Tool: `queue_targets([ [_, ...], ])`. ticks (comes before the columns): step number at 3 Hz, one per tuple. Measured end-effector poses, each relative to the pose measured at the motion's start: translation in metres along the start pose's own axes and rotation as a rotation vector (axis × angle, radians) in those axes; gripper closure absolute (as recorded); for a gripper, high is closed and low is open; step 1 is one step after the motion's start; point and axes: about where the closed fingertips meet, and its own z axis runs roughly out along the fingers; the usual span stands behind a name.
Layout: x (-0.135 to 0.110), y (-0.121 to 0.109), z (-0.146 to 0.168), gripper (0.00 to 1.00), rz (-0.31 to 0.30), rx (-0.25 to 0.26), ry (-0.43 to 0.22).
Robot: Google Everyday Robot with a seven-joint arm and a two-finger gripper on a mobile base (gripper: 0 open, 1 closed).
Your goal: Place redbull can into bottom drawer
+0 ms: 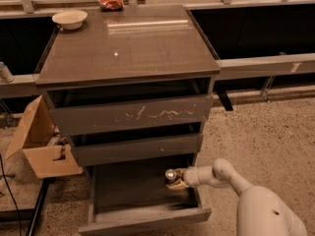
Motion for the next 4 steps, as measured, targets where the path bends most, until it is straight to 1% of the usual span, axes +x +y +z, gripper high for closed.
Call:
queue_targets([
  [1, 0.0, 0.013, 0.006, 1.0, 0.008, -0.025, -0.001],
  [3, -0.001, 0.033, 0.03, 1.0, 0.004, -0.113, -0.012],
  [4, 0.001, 0.038, 0.042, 1.0, -0.005, -0.152, -0.006],
])
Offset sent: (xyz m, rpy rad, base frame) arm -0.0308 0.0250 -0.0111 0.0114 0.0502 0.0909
